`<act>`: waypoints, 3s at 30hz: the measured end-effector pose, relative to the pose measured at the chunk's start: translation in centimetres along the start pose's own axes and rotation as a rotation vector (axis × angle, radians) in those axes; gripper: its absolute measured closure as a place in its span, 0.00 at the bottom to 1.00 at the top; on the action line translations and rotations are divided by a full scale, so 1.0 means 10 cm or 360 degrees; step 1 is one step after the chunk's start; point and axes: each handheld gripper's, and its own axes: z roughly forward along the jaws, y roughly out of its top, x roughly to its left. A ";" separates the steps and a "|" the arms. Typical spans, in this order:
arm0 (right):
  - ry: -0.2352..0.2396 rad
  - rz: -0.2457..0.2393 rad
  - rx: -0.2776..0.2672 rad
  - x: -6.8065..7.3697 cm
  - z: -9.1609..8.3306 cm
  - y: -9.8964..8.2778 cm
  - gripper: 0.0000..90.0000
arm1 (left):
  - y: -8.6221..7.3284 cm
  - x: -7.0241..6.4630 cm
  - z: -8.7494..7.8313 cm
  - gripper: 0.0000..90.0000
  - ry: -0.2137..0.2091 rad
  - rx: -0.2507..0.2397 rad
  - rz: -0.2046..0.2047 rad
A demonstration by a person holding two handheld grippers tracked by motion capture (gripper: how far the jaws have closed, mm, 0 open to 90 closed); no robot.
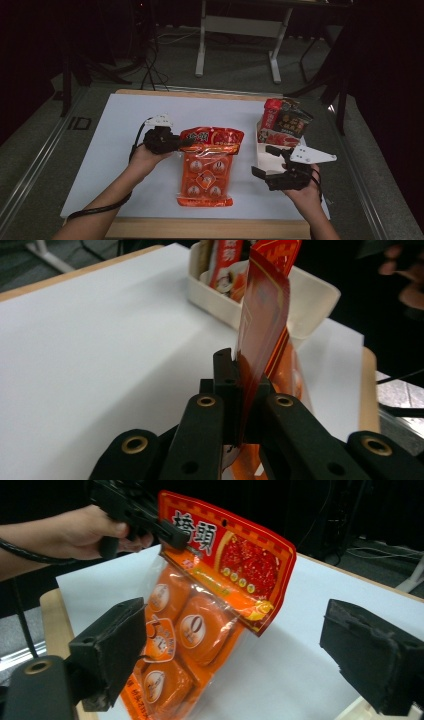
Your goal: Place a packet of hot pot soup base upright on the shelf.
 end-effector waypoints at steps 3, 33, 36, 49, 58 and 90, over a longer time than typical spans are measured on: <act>-0.0023 -0.0006 0.0002 -0.03 0.04 0.04 0.14 | 0.01 -0.07 -0.04 0.99 -0.0013 -0.0017 0.0025; 0.0219 -0.0003 0.0095 -0.01 0.61 0.09 0.26 | 0.02 -0.51 -0.22 0.99 -0.0118 -0.0091 0.0159; 0.0249 -0.0008 0.0117 0.01 0.66 0.08 0.29 | 0.03 -0.54 -0.23 0.99 -0.0124 -0.0086 0.0166; 0.0464 0.0037 0.0171 0.01 0.81 -0.03 0.70 | -0.01 -0.55 -0.25 0.99 -0.0152 -0.0119 0.0143; 0.0557 0.0049 0.0238 0.04 0.79 0.03 0.98 | 0.01 -0.60 -0.25 0.99 -0.0152 -0.0102 0.0165; 0.0363 -0.0017 -0.0005 0.06 0.10 0.88 1.00 | 0.20 -0.61 -0.54 0.15 -0.0169 -0.0409 0.0096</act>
